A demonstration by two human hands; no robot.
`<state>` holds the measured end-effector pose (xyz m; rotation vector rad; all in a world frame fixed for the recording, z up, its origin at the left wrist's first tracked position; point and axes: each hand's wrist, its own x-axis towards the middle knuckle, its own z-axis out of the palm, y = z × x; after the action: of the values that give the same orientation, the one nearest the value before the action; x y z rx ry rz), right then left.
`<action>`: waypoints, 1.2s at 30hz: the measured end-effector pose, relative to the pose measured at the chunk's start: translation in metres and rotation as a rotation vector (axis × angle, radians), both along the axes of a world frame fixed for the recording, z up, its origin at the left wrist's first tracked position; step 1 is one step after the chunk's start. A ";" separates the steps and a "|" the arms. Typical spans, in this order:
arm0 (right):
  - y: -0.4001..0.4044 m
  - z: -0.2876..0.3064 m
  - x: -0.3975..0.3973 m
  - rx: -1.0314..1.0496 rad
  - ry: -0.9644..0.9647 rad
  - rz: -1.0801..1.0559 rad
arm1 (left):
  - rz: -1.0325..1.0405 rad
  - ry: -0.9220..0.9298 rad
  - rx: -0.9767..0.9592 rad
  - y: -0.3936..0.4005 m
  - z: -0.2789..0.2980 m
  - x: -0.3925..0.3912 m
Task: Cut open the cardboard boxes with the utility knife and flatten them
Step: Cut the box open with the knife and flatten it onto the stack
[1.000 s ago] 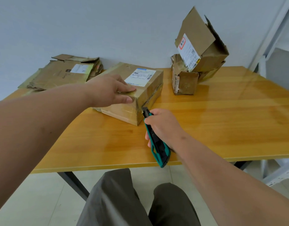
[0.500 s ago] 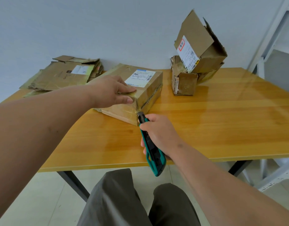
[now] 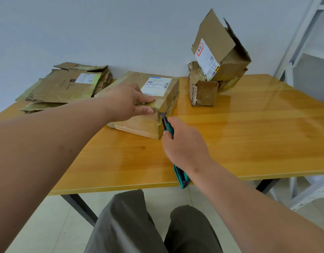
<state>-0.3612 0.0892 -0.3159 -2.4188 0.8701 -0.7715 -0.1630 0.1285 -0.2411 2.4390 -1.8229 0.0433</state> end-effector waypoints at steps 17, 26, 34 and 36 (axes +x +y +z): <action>-0.007 0.000 -0.004 -0.131 -0.020 -0.043 | 0.026 -0.072 0.047 -0.006 0.001 -0.007; 0.000 -0.001 -0.001 -0.101 -0.049 -0.049 | 0.025 -0.060 0.013 -0.005 -0.001 -0.007; 0.000 -0.001 -0.002 -0.084 -0.067 -0.060 | 0.030 -0.038 0.017 -0.003 0.000 -0.008; -0.002 0.000 -0.003 -0.088 -0.056 -0.050 | 0.031 -0.046 0.025 -0.003 0.002 -0.010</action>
<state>-0.3641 0.0877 -0.3158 -2.4473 0.8948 -0.9097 -0.1730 0.1255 -0.2395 2.5030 -1.8147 0.0798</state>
